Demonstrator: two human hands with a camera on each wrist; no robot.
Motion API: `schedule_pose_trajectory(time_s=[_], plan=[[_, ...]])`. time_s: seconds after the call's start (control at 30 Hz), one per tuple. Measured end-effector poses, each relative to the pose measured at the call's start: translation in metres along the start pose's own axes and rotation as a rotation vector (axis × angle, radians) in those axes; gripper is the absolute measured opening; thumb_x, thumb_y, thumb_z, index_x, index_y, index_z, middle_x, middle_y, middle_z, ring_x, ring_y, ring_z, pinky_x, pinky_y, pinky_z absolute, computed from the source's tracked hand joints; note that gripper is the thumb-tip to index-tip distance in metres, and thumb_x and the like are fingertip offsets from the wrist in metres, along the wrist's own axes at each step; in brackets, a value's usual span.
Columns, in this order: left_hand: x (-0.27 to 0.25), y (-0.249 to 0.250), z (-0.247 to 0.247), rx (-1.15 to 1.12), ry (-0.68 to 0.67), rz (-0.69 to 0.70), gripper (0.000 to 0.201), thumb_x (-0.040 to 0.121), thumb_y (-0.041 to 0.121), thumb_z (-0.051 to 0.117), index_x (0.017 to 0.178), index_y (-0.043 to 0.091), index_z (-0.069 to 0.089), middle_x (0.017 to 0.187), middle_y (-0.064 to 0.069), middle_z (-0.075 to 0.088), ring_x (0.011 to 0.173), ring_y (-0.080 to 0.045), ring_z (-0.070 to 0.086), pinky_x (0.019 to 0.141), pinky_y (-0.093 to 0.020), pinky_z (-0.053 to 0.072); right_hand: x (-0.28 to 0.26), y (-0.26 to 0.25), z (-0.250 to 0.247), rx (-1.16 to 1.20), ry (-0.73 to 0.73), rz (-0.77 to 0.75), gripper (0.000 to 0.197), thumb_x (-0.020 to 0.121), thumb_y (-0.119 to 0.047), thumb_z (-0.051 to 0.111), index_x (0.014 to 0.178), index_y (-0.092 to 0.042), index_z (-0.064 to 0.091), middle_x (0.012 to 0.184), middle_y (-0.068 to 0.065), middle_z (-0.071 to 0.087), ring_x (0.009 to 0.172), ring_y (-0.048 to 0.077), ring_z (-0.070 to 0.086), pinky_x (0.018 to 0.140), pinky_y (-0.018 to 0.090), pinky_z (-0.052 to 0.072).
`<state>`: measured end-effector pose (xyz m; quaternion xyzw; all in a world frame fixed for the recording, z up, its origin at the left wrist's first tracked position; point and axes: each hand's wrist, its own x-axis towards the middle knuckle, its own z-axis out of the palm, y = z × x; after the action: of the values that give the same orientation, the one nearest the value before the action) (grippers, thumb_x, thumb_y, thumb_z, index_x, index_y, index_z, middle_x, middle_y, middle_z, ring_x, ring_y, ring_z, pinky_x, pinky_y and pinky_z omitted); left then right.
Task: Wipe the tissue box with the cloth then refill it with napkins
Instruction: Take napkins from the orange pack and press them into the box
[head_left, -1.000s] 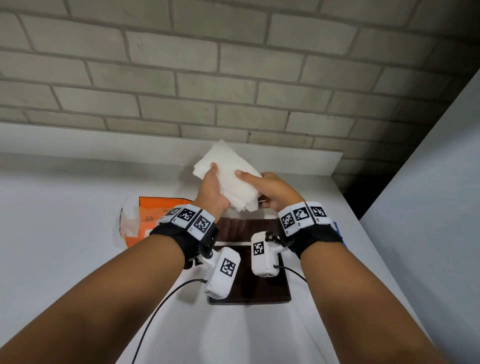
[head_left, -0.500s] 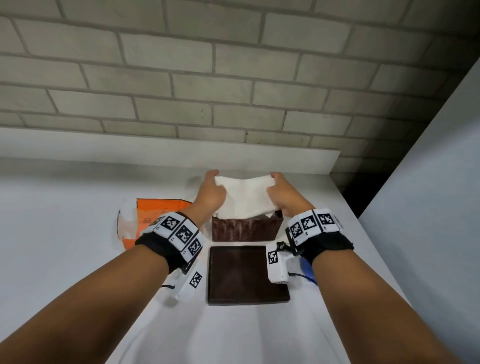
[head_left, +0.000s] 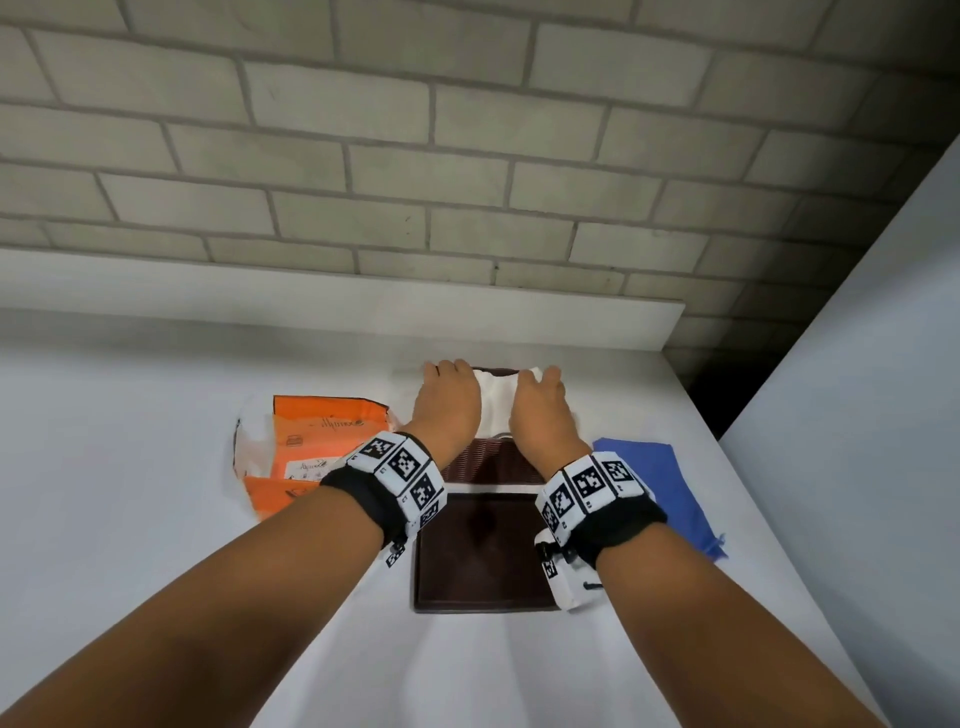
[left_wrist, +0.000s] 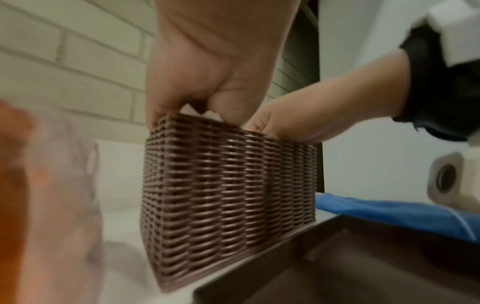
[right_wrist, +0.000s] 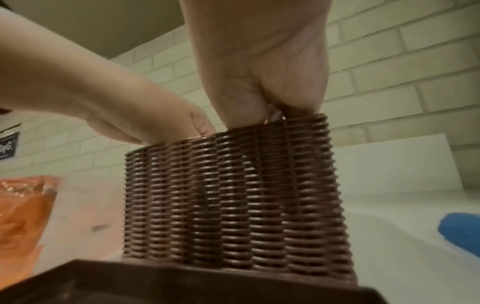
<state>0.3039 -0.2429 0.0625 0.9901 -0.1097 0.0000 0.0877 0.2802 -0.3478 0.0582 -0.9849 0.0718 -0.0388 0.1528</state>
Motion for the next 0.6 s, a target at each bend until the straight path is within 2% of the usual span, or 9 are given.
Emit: schedule_pose_trajectory(time_s=[0.07,0.13,0.2,0.3,0.37,0.47,0.53,0.6], plan=[[0.001,-0.007,0.001,0.096,0.104,0.051,0.042,0.086,-0.005,0.044,0.128,-0.002,0.042,0.132,-0.019,0.043,0.124,-0.034,0.037,0.102,-0.035,0.032,0.001,0.002,-0.002,-0.158,0.021,-0.059,0.036,0.092,0.001,0.041,0.126,0.0,0.051,0.137,0.018,0.037,0.126,0.032,0.036,0.098,0.034,0.039],[0.002,-0.016,0.002,0.062,0.195,0.084,0.047,0.086,-0.006,0.045,0.132,0.001,0.045,0.139,-0.018,0.038,0.129,-0.034,0.032,0.103,-0.036,0.032,0.003,0.005,-0.006,-0.278,0.056,-0.1,0.032,0.094,-0.009,0.043,0.122,-0.004,0.058,0.14,0.013,0.039,0.129,0.031,0.033,0.102,0.035,0.032],[0.004,-0.023,0.004,0.016,0.206,0.149,0.039,0.09,-0.001,0.044,0.127,0.004,0.056,0.137,-0.016,0.044,0.126,-0.033,0.036,0.1,-0.036,0.034,0.005,0.007,-0.011,-0.284,0.07,-0.127,0.032,0.096,-0.015,0.043,0.123,-0.006,0.059,0.145,0.01,0.038,0.132,0.03,0.031,0.104,0.036,0.029],[0.006,-0.028,0.005,-0.007,0.06,0.234,0.029,0.096,0.016,0.043,0.107,0.002,0.066,0.116,-0.014,0.06,0.112,-0.03,0.049,0.093,-0.037,0.045,0.009,0.004,-0.019,-0.163,-0.086,-0.154,0.038,0.099,-0.024,0.044,0.13,-0.003,0.052,0.141,0.013,0.046,0.129,0.029,0.043,0.101,0.036,0.038],[0.007,-0.029,0.002,0.043,-0.064,0.255,0.031,0.096,0.025,0.045,0.104,0.003,0.064,0.112,-0.015,0.061,0.114,-0.031,0.05,0.095,-0.038,0.045,0.01,0.0,-0.023,-0.143,-0.247,-0.127,0.044,0.097,-0.03,0.048,0.132,-0.003,0.048,0.139,0.016,0.049,0.126,0.03,0.049,0.099,0.035,0.042],[0.006,-0.025,-0.005,0.149,-0.165,0.264,0.037,0.096,0.032,0.047,0.121,0.006,0.057,0.124,-0.016,0.057,0.121,-0.032,0.047,0.101,-0.035,0.036,0.011,-0.002,-0.024,-0.173,-0.375,-0.093,0.054,0.096,-0.032,0.051,0.141,-0.004,0.039,0.144,0.017,0.046,0.13,0.029,0.047,0.102,0.034,0.04],[0.008,-0.024,-0.007,0.171,-0.183,0.276,0.044,0.097,0.033,0.047,0.131,0.006,0.05,0.132,-0.015,0.052,0.125,-0.031,0.044,0.103,-0.033,0.033,0.011,-0.001,-0.024,-0.164,-0.389,-0.094,0.057,0.096,-0.031,0.053,0.142,-0.003,0.037,0.143,0.014,0.048,0.13,0.029,0.047,0.103,0.034,0.04],[0.008,-0.022,-0.007,0.171,-0.201,0.273,0.047,0.097,0.033,0.049,0.135,0.006,0.047,0.135,-0.014,0.051,0.127,-0.03,0.043,0.103,-0.032,0.033,0.011,0.0,-0.024,-0.171,-0.404,-0.08,0.059,0.094,-0.031,0.055,0.143,-0.003,0.036,0.142,0.013,0.049,0.13,0.028,0.048,0.103,0.033,0.04]])
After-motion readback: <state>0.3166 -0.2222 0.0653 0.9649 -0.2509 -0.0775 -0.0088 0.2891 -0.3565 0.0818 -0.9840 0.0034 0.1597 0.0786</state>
